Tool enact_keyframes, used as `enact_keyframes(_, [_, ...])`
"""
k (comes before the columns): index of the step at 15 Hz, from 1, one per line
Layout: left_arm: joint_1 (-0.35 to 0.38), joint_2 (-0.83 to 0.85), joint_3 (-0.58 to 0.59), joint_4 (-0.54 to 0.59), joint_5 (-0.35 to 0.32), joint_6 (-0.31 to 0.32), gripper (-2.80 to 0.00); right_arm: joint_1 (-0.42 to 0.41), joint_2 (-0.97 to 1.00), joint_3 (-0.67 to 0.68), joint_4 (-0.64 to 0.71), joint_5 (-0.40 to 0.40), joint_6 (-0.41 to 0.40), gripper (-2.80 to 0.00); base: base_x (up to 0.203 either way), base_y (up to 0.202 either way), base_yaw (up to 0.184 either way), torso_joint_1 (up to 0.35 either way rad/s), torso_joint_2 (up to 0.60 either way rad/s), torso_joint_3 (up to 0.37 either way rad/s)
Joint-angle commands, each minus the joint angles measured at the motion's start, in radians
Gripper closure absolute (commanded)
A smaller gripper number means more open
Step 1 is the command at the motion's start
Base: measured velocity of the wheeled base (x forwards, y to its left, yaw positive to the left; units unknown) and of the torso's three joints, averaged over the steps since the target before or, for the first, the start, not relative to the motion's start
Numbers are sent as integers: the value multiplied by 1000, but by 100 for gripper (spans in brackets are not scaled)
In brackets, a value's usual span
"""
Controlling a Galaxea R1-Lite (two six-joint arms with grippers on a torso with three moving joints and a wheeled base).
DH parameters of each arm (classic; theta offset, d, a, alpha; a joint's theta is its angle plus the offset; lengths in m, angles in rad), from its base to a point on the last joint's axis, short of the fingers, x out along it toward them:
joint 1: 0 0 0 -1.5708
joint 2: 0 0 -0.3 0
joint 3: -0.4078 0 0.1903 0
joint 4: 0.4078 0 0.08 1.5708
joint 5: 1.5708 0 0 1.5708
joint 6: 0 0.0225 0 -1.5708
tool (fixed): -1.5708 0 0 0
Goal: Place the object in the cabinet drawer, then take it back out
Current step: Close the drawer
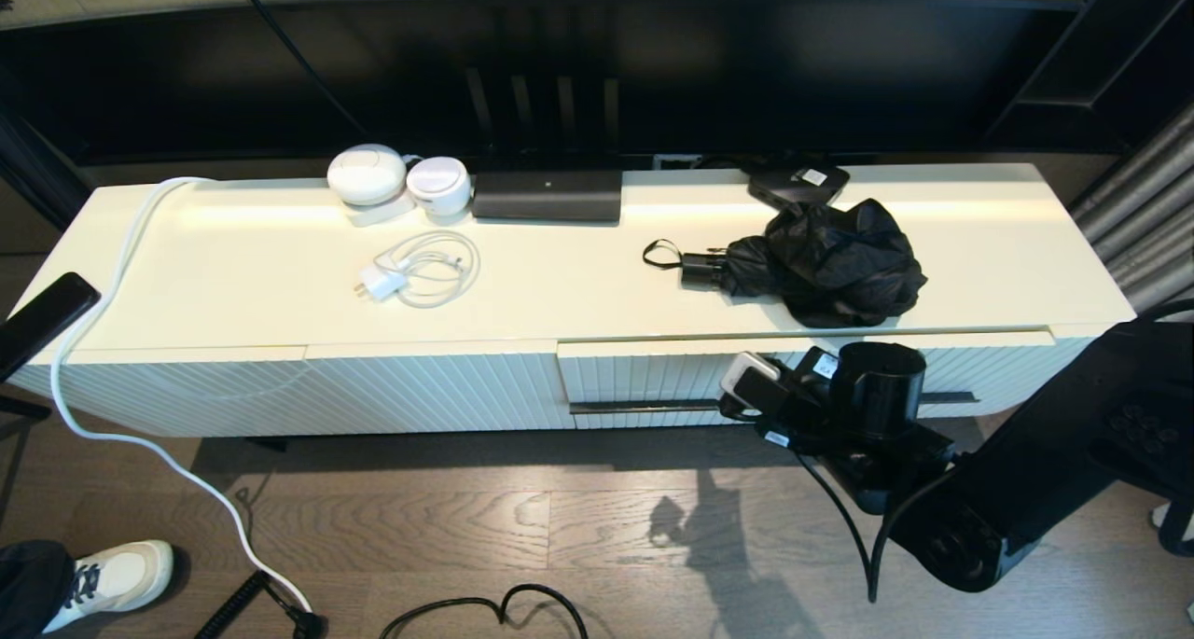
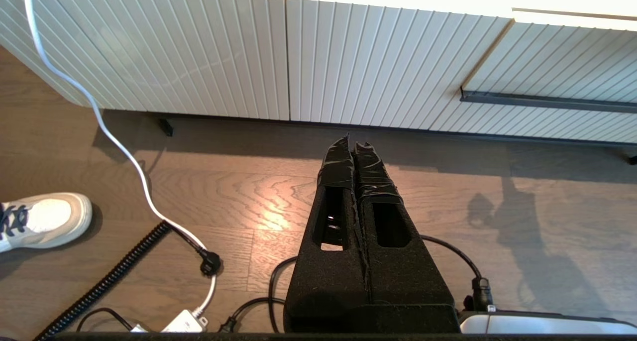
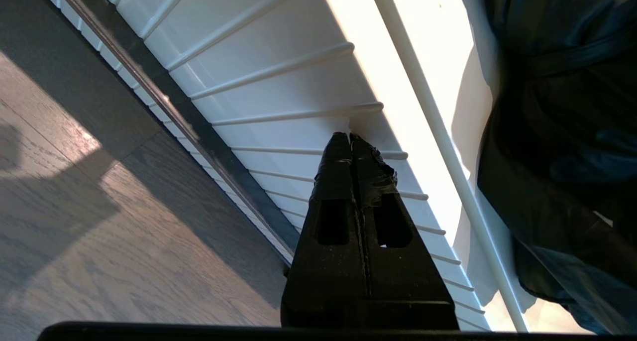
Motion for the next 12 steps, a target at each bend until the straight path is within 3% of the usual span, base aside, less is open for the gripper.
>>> enact_keyframes(1, [0,0,0,0,0,-1,0,-3,10,-14,-6,-2,-6,0,0,0,0,0,0,0])
enact_keyframes(6, [0,0,0,0,0,-1,0,-3,-1,-21,5,-6,-5,0,0,0,0,0,0,0])
enact_keyframes(12, [0,0,0,0,1,-1,0,9,-267,86,167,-11,2,0,0,0,0,0,0,0])
